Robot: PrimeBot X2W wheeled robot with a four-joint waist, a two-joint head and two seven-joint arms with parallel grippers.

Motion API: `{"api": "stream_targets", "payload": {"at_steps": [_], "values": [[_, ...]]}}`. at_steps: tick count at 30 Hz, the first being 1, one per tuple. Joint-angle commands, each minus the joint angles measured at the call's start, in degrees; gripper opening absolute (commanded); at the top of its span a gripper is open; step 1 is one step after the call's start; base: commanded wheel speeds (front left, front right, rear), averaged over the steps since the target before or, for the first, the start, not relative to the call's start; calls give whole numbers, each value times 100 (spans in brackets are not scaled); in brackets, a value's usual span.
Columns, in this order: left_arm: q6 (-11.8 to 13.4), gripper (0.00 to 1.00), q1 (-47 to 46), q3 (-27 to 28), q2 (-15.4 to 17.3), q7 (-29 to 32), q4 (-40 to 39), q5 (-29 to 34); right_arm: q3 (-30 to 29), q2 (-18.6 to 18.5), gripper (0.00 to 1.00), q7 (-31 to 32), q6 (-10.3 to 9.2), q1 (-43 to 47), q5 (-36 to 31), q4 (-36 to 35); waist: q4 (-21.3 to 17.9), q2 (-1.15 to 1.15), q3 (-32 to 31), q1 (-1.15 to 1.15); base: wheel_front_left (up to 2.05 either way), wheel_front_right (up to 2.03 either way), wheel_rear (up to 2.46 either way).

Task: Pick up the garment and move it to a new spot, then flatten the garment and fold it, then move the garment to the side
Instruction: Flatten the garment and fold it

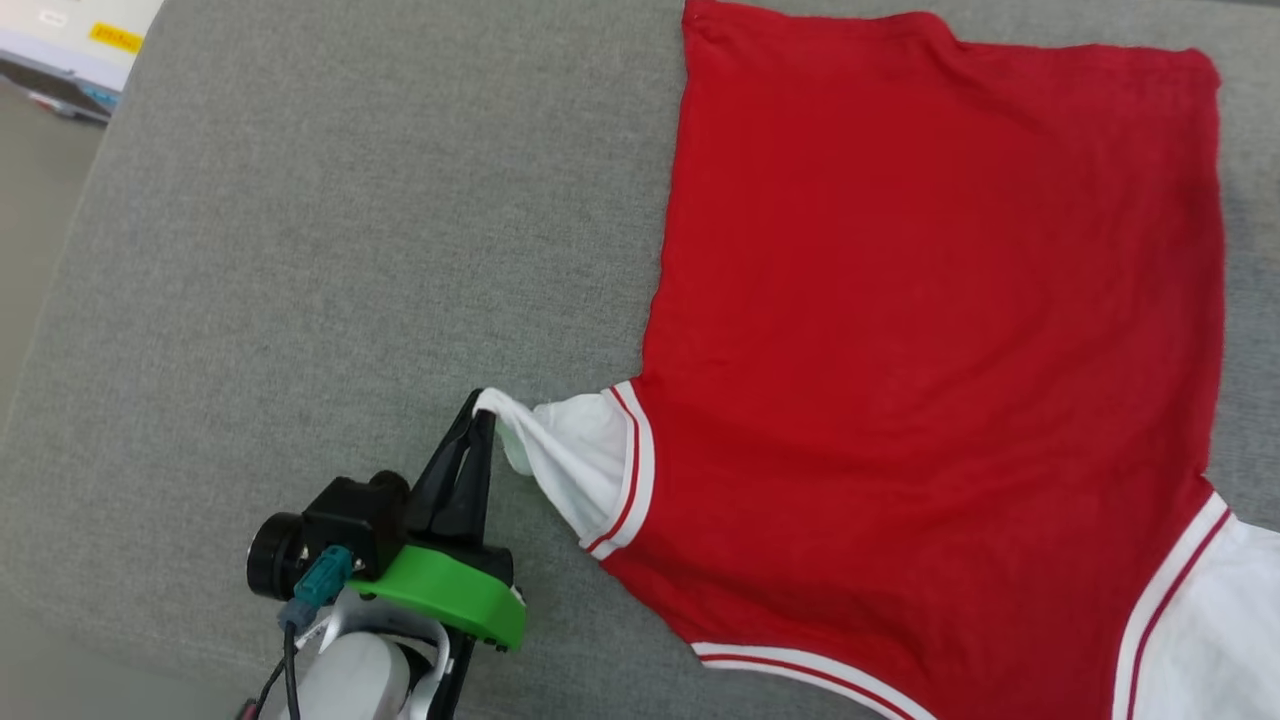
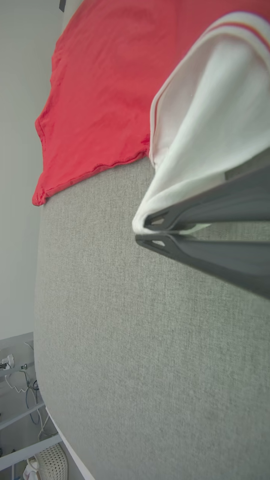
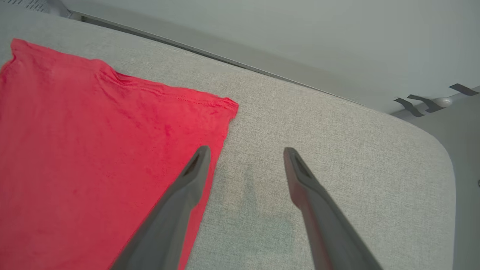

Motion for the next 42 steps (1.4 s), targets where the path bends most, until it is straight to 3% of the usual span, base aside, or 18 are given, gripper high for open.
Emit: {"api": "stream_targets", "payload": {"at_steps": [1, 11, 22, 23, 24, 34, 42], "values": [[-84, 0, -150, 34, -100, -34, 2, 104, 79, -6, 100, 188, -5, -268, 8, 134, 474, 0, 672, 0, 0, 0, 0], [-492, 0, -425, 314, -596, -34, -53, 503, 400, 60, 100, 745, -5, -1205, -373, 1004, 778, 0, 1434, 0, 0, 0, 0], [-727, 0, -428, 615, -879, -34, 29, 791, 727, 56, 100, 877, -5, -657, -309, 1588, 744, 0, 1568, 0, 0, 0, 0], [-744, 0, -418, 638, -888, -34, 39, 820, 714, 38, 8, 887, -5, -655, -290, 1596, 731, 0, 1544, 0, 0, 0, 0], [-759, 0, -408, 662, -897, -34, 48, 843, 681, 22, 0, 847, -5, -674, -288, 1596, 715, 0, 1514, 0, 0, 0, 0], [-844, 0, -190, 867, -953, -34, 130, 1014, 678, 32, 0, -20, -5, -772, -133, 1396, 459, 0, 891, 0, 0, 0, 0], [-860, 0, 351, 1095, -835, -34, 238, 1094, 1231, -472, 0, -940, -5, -9, 532, 860, 6, 0, -227, 0, 0, 0, 0]]}}
